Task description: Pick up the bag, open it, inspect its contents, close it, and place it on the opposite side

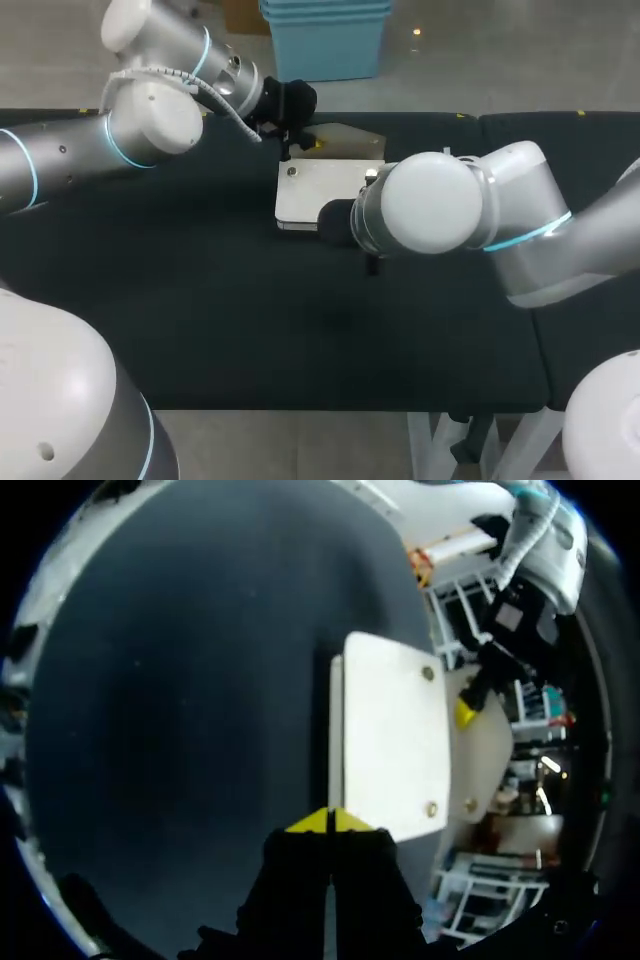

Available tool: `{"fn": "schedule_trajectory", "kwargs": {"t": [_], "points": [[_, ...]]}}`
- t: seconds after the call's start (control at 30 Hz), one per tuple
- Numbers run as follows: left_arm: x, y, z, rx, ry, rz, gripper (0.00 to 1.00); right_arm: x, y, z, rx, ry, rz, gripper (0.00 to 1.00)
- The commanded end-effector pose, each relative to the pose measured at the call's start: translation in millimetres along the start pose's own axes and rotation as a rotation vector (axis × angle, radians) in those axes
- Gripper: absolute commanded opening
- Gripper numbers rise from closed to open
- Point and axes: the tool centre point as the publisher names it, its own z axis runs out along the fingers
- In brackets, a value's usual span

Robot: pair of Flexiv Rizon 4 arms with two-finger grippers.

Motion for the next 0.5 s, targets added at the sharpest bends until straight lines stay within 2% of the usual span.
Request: {"fn": "schedule_trajectory", "kwargs": {"t": [0.03, 0.07, 0.23, 0.5], "points": [[-0.8, 2, 8, 0.008, -0.018, 0.021, 0.0, 3.1, 4.0, 9, -0.004, 0.0, -0.004, 0.18], [-1.4, 3, 10, 0.01, -0.02, 0.027, 0.0, 3.6, 4.0, 11, -0.01, 0.003, -0.003, 0.25], [-2.0, 7, 17, 0.016, -0.024, 0.056, 0.0, 5.9, 5.3, 16, -0.009, 0.003, 0.0, 0.41], [6.2, 11, 22, 0.037, -0.001, 0.072, 0.0, 4.2, 5.6, 26, -0.004, -0.021, 0.013, 0.41]]}}
